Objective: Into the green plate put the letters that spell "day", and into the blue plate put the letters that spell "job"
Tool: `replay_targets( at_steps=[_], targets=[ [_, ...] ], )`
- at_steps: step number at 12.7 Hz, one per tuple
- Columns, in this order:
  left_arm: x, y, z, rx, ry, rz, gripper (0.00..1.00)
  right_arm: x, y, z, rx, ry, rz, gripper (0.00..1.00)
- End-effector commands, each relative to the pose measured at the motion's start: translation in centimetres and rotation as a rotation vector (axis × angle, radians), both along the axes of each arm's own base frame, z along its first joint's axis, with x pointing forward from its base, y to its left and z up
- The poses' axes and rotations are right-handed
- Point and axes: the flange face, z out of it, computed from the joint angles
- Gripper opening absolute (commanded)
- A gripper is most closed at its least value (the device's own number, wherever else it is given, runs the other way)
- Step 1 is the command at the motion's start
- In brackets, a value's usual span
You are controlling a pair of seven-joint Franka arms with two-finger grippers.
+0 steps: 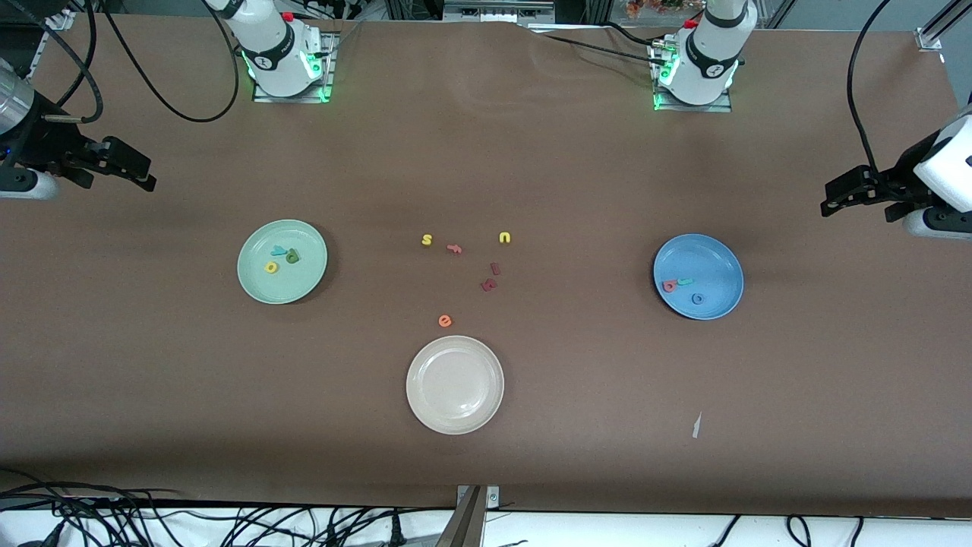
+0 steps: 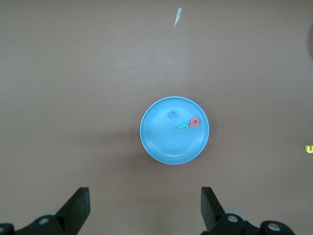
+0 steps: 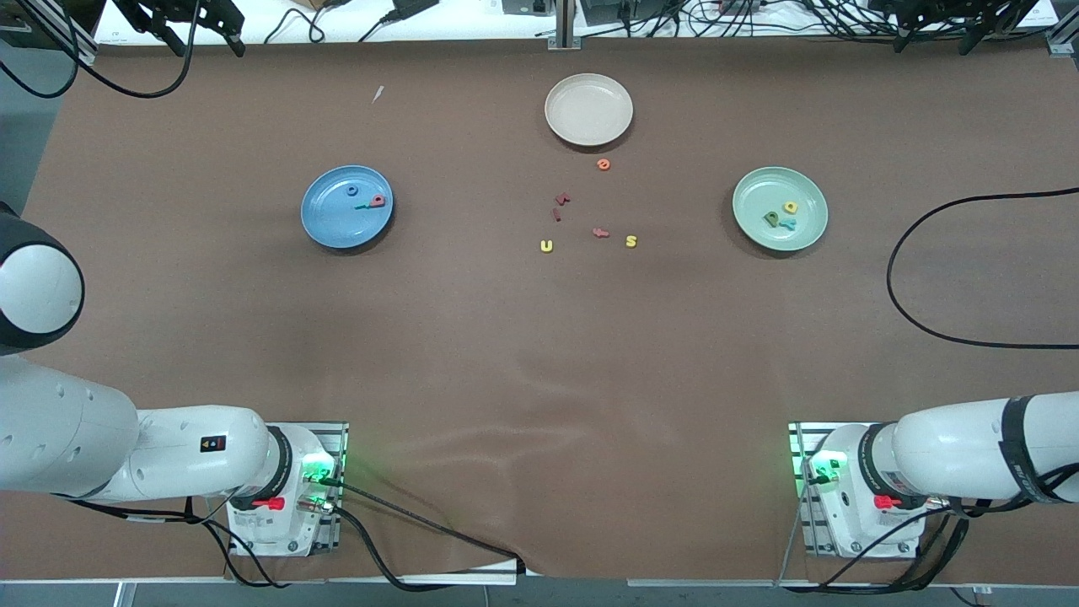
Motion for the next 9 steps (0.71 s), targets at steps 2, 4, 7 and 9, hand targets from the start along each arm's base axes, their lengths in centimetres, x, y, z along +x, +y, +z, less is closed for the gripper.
replay_targets(
  at_steps=[2, 4, 7, 9],
  targets=[
    [-0.17, 0.02, 0.23, -0.014, 0.006, -0.005, 1.0, 0.39, 0.12, 0.26, -0.012, -0.016, 0.006, 1.0],
    [-0.21, 0.02, 0.32, -0.014, 0.004, -0.007, 1.0, 0.63, -0.04, -0.11, -0.003, -0.009, 0.006, 1.0],
    [-0.19, 0.02, 0.22, -0.014, 0.007, -0.007, 1.0, 0.72, -0.17, -0.15, -0.008, -0.012, 0.004, 1.0],
    [-0.2, -0.07, 0.15, -0.014, 0.009, -0.008, 1.0, 0.69, -0.1, -0.18, -0.009, -0.009, 0.005, 1.0]
  ],
)
